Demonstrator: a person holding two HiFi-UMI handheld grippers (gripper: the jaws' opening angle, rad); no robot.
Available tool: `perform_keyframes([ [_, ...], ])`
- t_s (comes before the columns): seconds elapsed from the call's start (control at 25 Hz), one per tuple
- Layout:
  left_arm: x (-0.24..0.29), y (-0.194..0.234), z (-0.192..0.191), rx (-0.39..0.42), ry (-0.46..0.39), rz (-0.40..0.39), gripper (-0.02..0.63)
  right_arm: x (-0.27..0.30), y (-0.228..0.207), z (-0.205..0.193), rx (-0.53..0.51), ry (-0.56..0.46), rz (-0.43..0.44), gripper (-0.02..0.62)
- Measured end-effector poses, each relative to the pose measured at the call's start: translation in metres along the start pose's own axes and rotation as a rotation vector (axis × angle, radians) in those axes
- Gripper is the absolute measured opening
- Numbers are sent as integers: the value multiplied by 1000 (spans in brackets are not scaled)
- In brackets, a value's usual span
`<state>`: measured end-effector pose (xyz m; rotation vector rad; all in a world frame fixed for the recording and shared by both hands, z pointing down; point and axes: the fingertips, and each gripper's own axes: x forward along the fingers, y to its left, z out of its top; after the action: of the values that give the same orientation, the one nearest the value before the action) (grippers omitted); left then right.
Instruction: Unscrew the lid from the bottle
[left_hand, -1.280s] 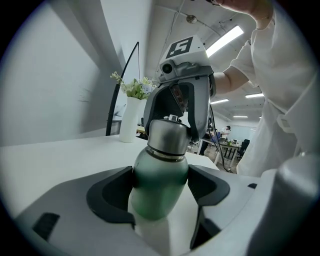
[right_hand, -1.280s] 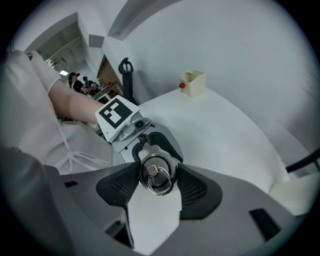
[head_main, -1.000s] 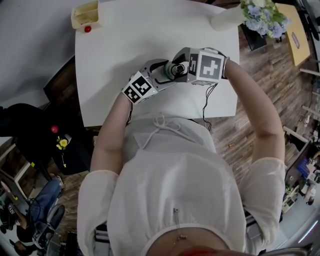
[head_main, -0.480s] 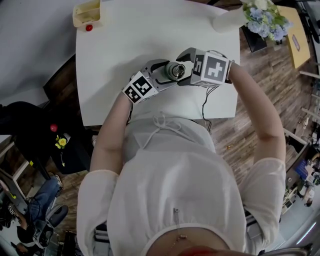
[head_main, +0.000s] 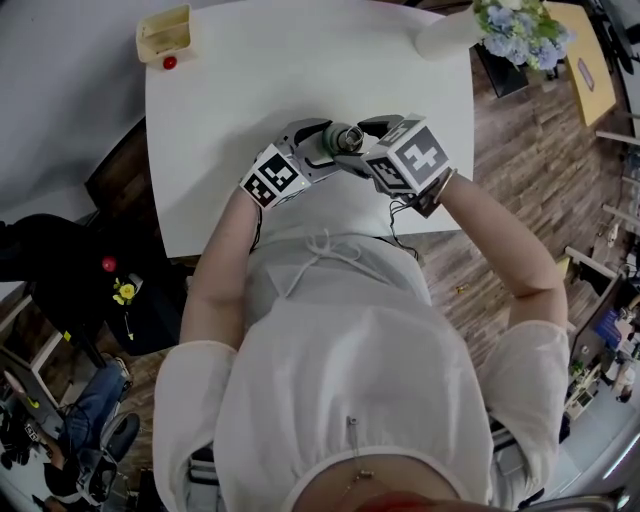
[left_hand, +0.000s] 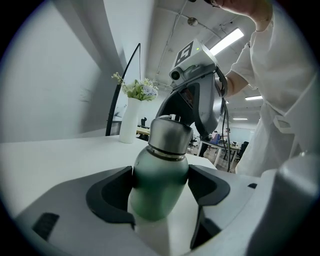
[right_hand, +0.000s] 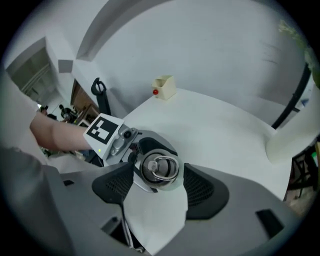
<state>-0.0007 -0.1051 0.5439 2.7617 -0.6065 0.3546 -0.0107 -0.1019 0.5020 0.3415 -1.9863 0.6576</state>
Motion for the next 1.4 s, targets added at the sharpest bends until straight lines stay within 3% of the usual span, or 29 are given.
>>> perform_keyframes([
  [0.28, 1, 0, -1, -1, 4, 2, 357, 7, -4, 4, 112, -49, -97, 268],
  [0.52, 1, 0, -2, 0, -8, 3, 357, 8, -5, 2, 84, -33, -45, 268],
  [0.88, 2, 0, -1, 4, -6, 11, 357, 12, 3, -2, -307, 133, 75, 268],
  [1.16, 2, 1, -3, 3, 4, 19, 357, 14, 6, -4, -539, 242, 157, 268],
  [1.4, 2, 0, -3, 3, 2, 20, 357, 13, 9, -4, -608, 270, 160, 267],
])
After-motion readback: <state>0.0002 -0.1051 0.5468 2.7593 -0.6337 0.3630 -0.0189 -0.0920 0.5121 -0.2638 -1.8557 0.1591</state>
